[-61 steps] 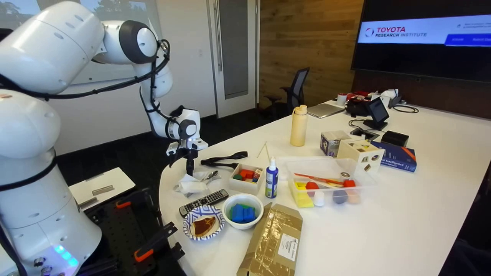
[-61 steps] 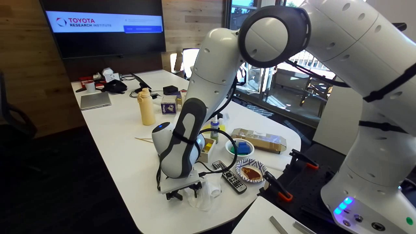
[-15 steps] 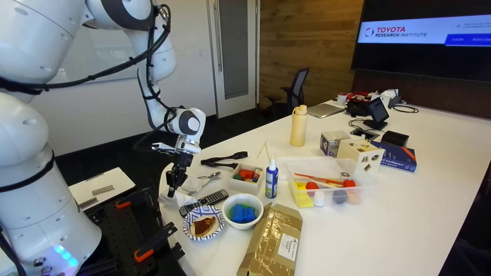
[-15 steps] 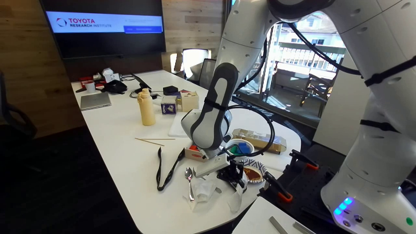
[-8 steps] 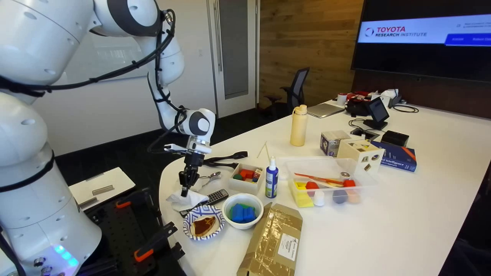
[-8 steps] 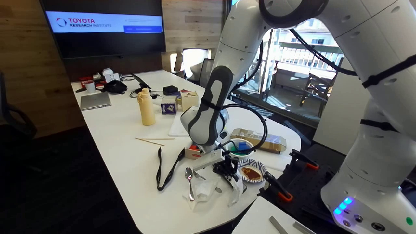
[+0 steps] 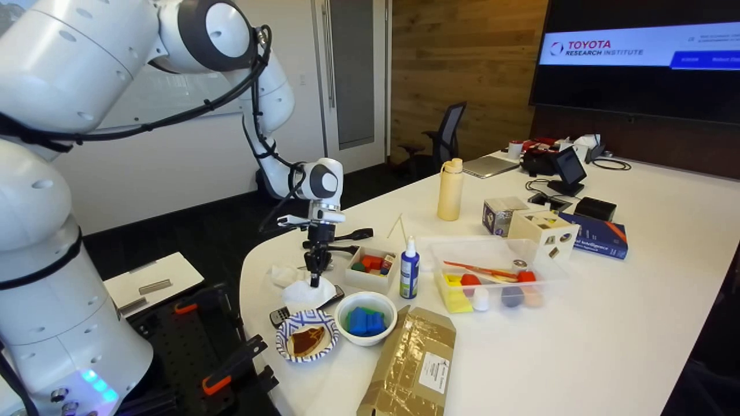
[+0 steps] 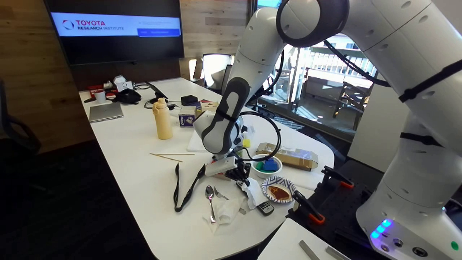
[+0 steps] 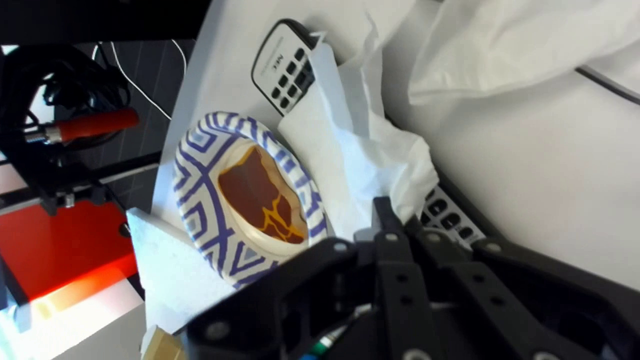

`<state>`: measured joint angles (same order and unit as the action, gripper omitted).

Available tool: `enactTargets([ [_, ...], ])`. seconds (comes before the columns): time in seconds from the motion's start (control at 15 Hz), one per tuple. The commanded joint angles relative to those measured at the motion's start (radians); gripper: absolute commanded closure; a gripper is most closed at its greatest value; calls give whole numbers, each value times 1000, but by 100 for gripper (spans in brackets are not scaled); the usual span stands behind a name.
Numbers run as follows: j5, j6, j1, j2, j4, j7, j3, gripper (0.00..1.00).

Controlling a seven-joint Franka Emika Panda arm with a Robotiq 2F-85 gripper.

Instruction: Use the white napkin to wipe the grey remote control.

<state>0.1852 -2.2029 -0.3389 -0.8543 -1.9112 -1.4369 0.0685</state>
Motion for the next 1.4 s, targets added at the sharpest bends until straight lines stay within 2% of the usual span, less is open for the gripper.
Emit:
enactTargets([
  [0.0,19,-8,-2,-48,89,14,15,100],
  [0.4,29,-32,-9,-86,171,9,34,100],
  [0.67,49,-61,-20,-75,177,-2,45,100],
  [1.07,31,-50,-29,-18,108,13,8,100],
  [1.33,3,-65,-34,22,0,-5,-23,100],
])
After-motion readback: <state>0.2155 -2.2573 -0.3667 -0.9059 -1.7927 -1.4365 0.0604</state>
